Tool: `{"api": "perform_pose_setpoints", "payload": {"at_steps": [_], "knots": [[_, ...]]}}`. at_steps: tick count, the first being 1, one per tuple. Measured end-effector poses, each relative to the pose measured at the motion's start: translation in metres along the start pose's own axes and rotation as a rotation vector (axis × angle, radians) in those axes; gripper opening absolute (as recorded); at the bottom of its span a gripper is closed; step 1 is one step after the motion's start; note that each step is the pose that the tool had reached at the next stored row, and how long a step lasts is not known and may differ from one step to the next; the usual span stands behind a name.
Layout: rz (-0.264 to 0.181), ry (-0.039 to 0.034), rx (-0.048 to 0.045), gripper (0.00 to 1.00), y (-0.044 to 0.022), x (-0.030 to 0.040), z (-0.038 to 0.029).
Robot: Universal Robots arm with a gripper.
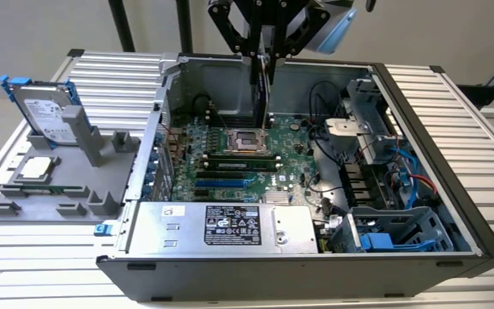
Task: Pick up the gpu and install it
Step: 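Pick up the gpu and move the gpu toward the slot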
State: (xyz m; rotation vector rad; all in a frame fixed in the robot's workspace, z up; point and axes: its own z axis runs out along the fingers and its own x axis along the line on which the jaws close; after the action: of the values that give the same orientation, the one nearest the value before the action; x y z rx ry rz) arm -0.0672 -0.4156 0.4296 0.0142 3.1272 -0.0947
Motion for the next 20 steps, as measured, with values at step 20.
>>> {"api": "perform_pose_setpoints", "payload": {"at_steps": [20], "knots": [[-0.035,-0.0022,-0.0006,0.0,0.0,0.0,0.0001]]}}
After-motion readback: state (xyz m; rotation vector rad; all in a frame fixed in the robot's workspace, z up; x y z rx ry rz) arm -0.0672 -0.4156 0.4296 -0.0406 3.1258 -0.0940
